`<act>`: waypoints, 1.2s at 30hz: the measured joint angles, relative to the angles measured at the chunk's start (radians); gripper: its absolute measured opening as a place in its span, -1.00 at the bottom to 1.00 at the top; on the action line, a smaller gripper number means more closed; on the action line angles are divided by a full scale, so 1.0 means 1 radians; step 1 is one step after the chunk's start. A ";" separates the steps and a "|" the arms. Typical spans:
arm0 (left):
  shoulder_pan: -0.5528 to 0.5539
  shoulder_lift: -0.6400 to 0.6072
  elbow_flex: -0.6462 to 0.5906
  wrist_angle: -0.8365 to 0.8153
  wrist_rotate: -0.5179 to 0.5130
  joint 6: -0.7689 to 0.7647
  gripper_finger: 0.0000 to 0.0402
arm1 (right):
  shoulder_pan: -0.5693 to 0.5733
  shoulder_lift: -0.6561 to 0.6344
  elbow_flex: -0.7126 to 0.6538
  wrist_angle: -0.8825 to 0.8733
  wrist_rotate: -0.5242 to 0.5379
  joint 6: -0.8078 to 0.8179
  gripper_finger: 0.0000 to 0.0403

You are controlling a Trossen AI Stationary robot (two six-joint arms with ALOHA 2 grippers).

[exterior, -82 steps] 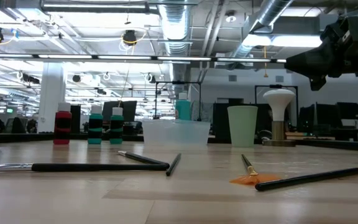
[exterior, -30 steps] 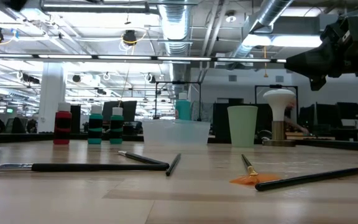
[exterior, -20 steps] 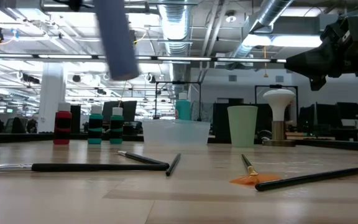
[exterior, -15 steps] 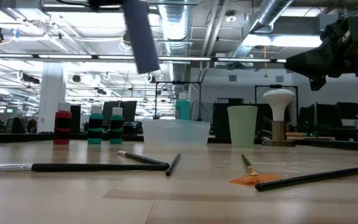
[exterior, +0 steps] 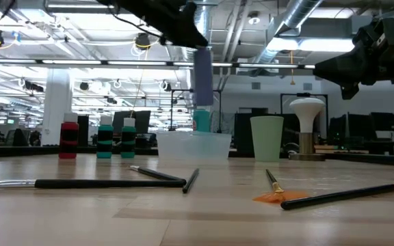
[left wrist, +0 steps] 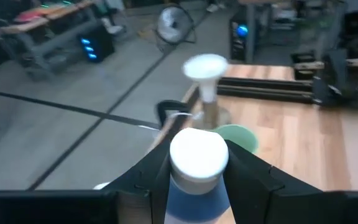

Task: Pick & Place Paint Supplies
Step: Put the large blue paint bottle into the transparent bin

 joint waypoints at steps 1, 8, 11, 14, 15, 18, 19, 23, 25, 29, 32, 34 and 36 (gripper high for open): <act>-0.001 0.025 0.013 0.003 0.000 0.001 -0.40 | 0.000 0.000 0.000 0.000 0.000 0.000 -0.68; 0.003 0.117 0.021 0.060 -0.055 -0.004 -0.40 | 0.000 0.000 0.000 0.000 0.000 0.000 -0.68; 0.012 0.125 0.021 0.090 -0.055 0.023 -0.40 | 0.000 0.000 0.000 0.000 0.000 0.000 -0.68; 0.016 0.136 0.023 0.151 -0.057 0.032 -0.38 | 0.000 0.000 0.000 0.000 0.000 0.000 -0.68; 0.018 0.136 0.023 0.150 -0.055 0.031 -0.38 | 0.000 0.000 0.000 0.000 0.000 0.000 -0.68; 0.021 0.156 0.023 0.148 -0.053 0.031 -0.39 | 0.000 0.000 0.000 0.000 0.000 0.000 -0.68; 0.021 0.163 0.022 0.142 -0.047 0.030 -0.40 | 0.000 0.000 0.000 0.000 0.000 0.000 -0.68; 0.022 0.185 0.022 0.171 -0.055 0.021 -0.39 | 0.000 0.000 0.000 0.000 0.000 0.000 -0.68; 0.025 0.196 0.022 0.182 -0.062 0.010 -0.38 | 0.000 0.000 0.000 0.000 0.000 0.000 -0.68; 0.028 0.237 0.022 0.210 -0.063 0.007 -0.40 | 0.000 0.000 0.000 0.000 0.000 0.000 -0.68; 0.028 0.262 0.022 0.225 -0.065 0.008 -0.40 | 0.000 0.000 0.000 0.000 0.000 0.000 -0.68; 0.032 0.275 0.022 0.224 -0.066 0.007 -0.38 | 0.000 0.000 0.000 0.000 0.000 0.000 -0.68; 0.038 0.287 0.022 0.226 -0.065 0.008 -0.38 | 0.000 0.000 0.000 0.000 0.000 0.000 -0.68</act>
